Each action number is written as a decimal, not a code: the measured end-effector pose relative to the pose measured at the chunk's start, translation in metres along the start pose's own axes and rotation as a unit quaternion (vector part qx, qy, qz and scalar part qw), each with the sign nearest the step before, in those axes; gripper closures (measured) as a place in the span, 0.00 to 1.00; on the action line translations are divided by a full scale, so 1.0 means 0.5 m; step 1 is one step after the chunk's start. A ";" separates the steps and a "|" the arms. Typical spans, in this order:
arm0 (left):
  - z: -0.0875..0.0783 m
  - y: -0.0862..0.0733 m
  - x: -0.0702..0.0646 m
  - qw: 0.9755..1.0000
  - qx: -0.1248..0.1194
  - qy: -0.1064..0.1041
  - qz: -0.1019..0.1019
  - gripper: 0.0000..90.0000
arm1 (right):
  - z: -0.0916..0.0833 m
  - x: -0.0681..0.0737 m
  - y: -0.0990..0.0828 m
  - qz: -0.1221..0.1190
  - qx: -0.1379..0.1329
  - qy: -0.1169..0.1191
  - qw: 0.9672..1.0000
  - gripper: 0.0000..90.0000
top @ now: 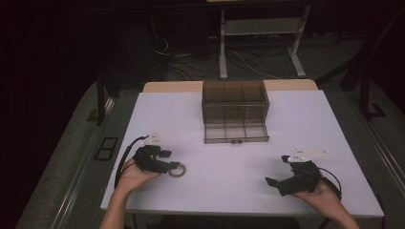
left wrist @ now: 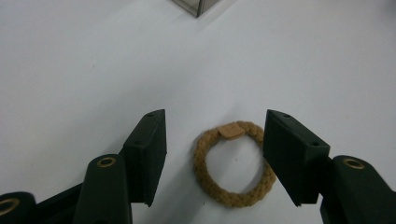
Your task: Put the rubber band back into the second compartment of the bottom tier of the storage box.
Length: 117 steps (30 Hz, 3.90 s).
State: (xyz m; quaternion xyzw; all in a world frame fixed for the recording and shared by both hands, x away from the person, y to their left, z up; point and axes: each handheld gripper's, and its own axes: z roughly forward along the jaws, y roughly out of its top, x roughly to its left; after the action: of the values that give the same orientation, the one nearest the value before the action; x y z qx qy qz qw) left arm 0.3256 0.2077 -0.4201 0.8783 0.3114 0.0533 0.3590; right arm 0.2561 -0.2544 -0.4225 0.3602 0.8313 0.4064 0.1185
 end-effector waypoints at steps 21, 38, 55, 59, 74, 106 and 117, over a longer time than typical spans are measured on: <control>0.032 -0.007 -0.004 0.998 0.051 0.011 0.019 0.62 | 0.003 0.002 0.000 -0.004 0.002 0.002 1.000 0.00; 0.033 -0.004 -0.010 0.997 0.062 0.041 0.032 0.92 | 0.003 0.003 0.001 -0.004 0.003 0.002 1.000 0.00; 0.017 0.004 -0.019 0.998 0.035 0.043 0.031 0.93 | 0.001 0.003 0.000 -0.003 0.002 0.000 1.000 0.00; 0.007 0.008 -0.024 0.998 0.023 0.046 0.034 0.93 | 0.000 0.002 0.000 -0.001 0.001 0.000 1.000 0.00; -0.014 0.031 -0.025 0.998 -0.016 0.053 0.040 0.93 | -0.001 0.002 0.000 -0.001 0.000 -0.001 1.000 0.00; -0.001 0.119 -0.040 0.996 -0.023 0.037 0.078 0.93 | -0.002 0.001 -0.001 -0.002 -0.001 -0.002 1.000 0.00; 0.012 0.156 -0.049 0.995 -0.019 0.030 0.094 0.93 | -0.002 0.001 -0.001 -0.002 0.000 -0.001 1.000 0.00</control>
State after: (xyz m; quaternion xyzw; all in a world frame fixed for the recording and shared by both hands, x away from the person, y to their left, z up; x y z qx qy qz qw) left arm 0.3475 0.1470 -0.3695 0.8946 0.2367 0.1193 0.3596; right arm 0.2552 -0.2549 -0.4221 0.3589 0.8320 0.4056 0.1204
